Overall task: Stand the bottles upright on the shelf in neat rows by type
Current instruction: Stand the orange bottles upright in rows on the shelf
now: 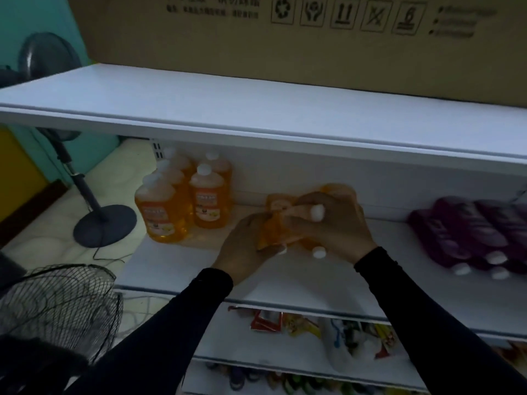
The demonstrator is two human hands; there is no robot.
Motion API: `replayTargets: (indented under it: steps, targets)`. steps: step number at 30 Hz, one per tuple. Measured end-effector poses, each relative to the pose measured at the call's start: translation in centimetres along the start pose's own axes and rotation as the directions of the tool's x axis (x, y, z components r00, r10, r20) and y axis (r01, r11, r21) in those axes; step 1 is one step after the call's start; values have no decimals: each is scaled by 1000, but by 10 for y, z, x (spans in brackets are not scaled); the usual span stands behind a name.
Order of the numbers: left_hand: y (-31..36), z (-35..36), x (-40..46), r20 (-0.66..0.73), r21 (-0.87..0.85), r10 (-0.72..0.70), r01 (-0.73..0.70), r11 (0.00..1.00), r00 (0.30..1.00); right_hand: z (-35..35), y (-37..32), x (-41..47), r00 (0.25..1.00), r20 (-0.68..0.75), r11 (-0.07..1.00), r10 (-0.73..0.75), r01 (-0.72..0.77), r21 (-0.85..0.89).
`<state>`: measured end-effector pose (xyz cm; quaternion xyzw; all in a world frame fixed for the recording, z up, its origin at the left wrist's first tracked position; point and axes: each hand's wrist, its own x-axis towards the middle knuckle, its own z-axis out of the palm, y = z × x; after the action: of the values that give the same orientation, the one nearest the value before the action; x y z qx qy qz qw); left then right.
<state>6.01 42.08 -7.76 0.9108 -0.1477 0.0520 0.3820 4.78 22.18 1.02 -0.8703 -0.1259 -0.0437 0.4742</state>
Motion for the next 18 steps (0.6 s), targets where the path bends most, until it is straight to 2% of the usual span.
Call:
replayTargets:
  steps: [2, 5, 7, 9, 12, 14, 16, 18]
  targets:
    - [0, 0, -13, 34, -151, -80, 85, 985, 996, 4, -4, 5, 999, 20, 999, -29, 29, 45]
    - [-8, -4, -35, -41, -366, -171, 144, 919, 984, 23, -1, 13, 975, 214, 993, -54, 30, 112]
    - [-14, -13, -45, -48, -421, -187, 150, 895, 981, 42, 3, 17, 939, 334, 990, -82, 37, 138]
    - [-21, -25, -52, -6, -399, -203, 184, 898, 979, 63, 7, 20, 936, 339, 990, -98, 57, 130]
    - [-39, -41, -63, 19, -218, -231, 230, 949, 973, 93, 8, 25, 951, 275, 982, -141, 99, 162]
    - [-63, -47, -73, 17, -2, -275, 275, 962, 961, 112, 8, 28, 964, 238, 977, -121, 74, 198]
    - [-88, -52, -84, 17, 274, -316, 300, 914, 948, 129, 9, 32, 977, 188, 977, -97, 57, 205]
    - [-108, -56, -96, 16, 456, -290, 251, 854, 957, 143, 6, 37, 986, 147, 985, -75, 51, 162]
